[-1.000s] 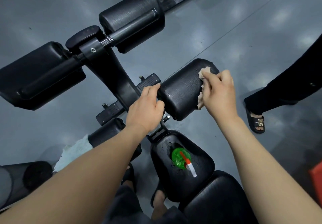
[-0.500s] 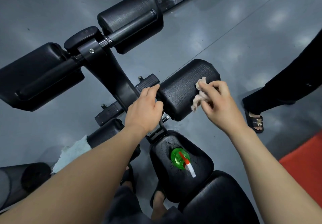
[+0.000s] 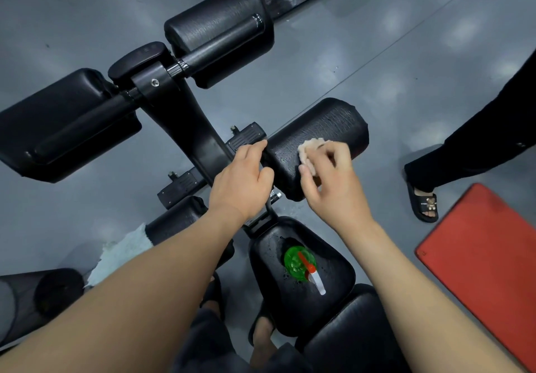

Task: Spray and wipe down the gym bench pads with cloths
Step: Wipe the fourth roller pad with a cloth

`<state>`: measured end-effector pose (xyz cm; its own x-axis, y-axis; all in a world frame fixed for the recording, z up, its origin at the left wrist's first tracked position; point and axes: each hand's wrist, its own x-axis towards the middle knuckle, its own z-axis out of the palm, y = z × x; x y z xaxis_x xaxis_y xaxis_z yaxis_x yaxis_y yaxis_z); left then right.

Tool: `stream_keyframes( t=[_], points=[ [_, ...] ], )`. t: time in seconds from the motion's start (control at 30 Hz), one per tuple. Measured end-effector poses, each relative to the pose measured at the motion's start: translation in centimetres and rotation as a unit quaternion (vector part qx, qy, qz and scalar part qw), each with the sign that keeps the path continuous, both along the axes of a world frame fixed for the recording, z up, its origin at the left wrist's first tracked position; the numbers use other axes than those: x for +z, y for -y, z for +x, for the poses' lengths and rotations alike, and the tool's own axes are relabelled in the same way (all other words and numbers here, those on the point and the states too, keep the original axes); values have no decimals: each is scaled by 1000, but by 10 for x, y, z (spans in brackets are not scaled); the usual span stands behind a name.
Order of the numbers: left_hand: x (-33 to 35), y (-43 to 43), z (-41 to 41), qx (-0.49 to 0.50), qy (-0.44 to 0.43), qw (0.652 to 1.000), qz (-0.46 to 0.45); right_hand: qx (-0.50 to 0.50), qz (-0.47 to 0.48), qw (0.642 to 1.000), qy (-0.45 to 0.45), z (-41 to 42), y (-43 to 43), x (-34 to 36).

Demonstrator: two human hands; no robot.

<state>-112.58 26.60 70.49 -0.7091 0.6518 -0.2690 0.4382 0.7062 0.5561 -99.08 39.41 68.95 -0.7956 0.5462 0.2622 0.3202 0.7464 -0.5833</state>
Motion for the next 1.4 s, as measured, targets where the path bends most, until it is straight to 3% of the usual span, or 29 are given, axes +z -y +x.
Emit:
stream_keyframes(
  t=[0.07, 0.13, 0.3, 0.37, 0.53, 0.63, 0.9, 0.97, 1.13, 1.23, 1.3, 1.4],
  points=[
    [-1, 0, 0, 2, 2, 1000, -1, 66, 23, 998, 3, 6, -8, -1],
    [0, 0, 1, 3, 5, 1000, -1, 69, 46, 997, -3, 5, -29, -4],
    [0, 0, 0, 2, 5, 1000, 1, -83, 11, 996, -22, -16, -78, -9],
    [0, 1, 0, 3, 3, 1000, 0, -90, 11, 996, -23, -23, -71, -8],
    [-2, 1, 1, 2, 3, 1000, 5, 98, 39, 994, -23, -12, -19, -3],
    [-2, 1, 0, 2, 4, 1000, 5, 133, 38, 990, 25, -12, -29, 1],
    [0, 1, 1, 1, 6, 1000, 4, -109, 20, 991, 74, -45, -95, 12],
    [0, 1, 0, 1, 7, 1000, 5, -81, 15, 993, 79, -47, -81, 15],
    [0, 0, 0, 2, 6, 1000, 7, 102, -2, 992, 71, -29, -22, 18],
    [0, 1, 0, 0, 7, 1000, 5, 147, 1, 985, 88, -25, -27, 18],
    [0, 0, 0, 0, 10, 1000, 4, 110, 10, 990, 92, -31, -53, 15],
    [1, 0, 1, 0, 12, 1000, 5, -33, -1, 996, 88, -43, -95, 14]
  ],
)
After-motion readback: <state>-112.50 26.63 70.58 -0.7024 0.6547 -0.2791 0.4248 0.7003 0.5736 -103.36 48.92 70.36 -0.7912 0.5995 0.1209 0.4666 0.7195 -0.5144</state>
